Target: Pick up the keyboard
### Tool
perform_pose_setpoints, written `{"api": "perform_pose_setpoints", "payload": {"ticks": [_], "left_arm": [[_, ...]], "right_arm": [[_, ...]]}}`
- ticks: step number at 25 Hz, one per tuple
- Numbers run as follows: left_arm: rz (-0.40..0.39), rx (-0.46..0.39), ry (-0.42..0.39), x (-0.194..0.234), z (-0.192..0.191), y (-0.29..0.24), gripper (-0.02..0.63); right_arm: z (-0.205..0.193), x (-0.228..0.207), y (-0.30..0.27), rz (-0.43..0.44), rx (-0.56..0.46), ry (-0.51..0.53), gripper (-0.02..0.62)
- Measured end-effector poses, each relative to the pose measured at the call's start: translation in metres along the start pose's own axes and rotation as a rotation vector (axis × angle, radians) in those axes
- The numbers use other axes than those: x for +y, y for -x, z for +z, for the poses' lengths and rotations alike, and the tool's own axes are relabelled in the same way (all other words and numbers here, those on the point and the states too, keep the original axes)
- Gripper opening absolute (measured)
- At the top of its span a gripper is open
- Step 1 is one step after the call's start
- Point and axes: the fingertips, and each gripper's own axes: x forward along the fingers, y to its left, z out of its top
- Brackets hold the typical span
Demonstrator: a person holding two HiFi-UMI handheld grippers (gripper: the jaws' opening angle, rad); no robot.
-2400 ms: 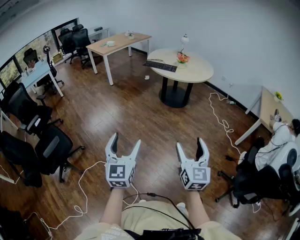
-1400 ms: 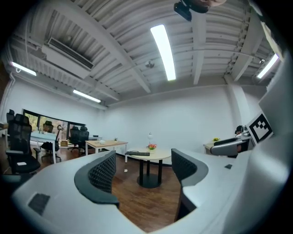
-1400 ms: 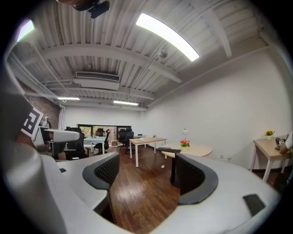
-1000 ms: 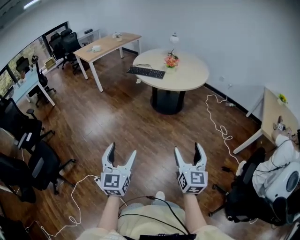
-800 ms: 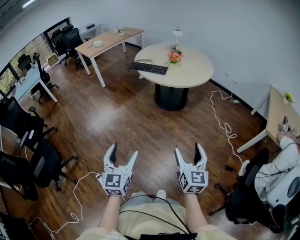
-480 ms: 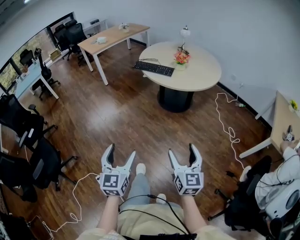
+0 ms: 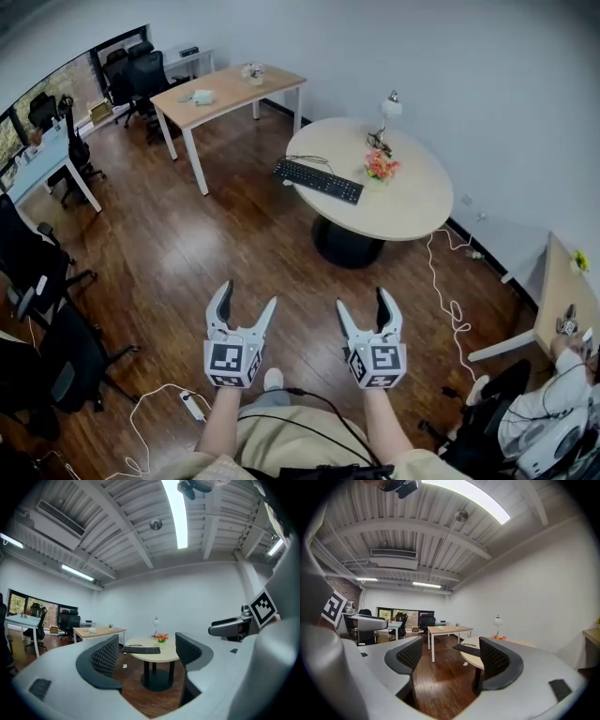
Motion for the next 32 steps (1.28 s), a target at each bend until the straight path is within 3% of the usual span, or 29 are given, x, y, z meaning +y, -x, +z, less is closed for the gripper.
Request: {"api": "perform_pose_setpoints", "payload": {"ticks": [6, 11, 14, 21, 27, 32], "left_arm": [[-0.004, 0.019, 0.002, 0.075, -0.005, -0.051, 0.357], [-0.056, 0.041, 0.009, 0.089, -0.012, -0.094, 0.357], [-0.061, 0.056, 0.043, 0.097, -0.018, -0.129, 0.357], [-0.067, 0.056, -0.008, 0.120, -0.033, -0.258, 0.357], [-0.100, 0.082, -0.010, 0.128, -0.025, -0.403, 0.357], [-0.138, 0.148, -0.017, 0.123, -0.033, -0.499, 0.357]], "right_arm": [[0.008, 0.045, -0.090, 0.050, 0.007, 0.049, 0.399], [0.003, 0.026, -0.135, 0.010, 0.032, 0.018, 0.399], [-0.004, 0.003, -0.162, -0.020, 0.036, -0.001, 0.399], [-0.016, -0.088, -0.283, -0.062, 0.017, -0.060, 0.399], [0.012, -0.140, -0.409, 0.043, -0.030, 0.014, 0.399], [-0.011, -0.181, -0.485, 0.089, 0.042, -0.019, 0.399]]}}
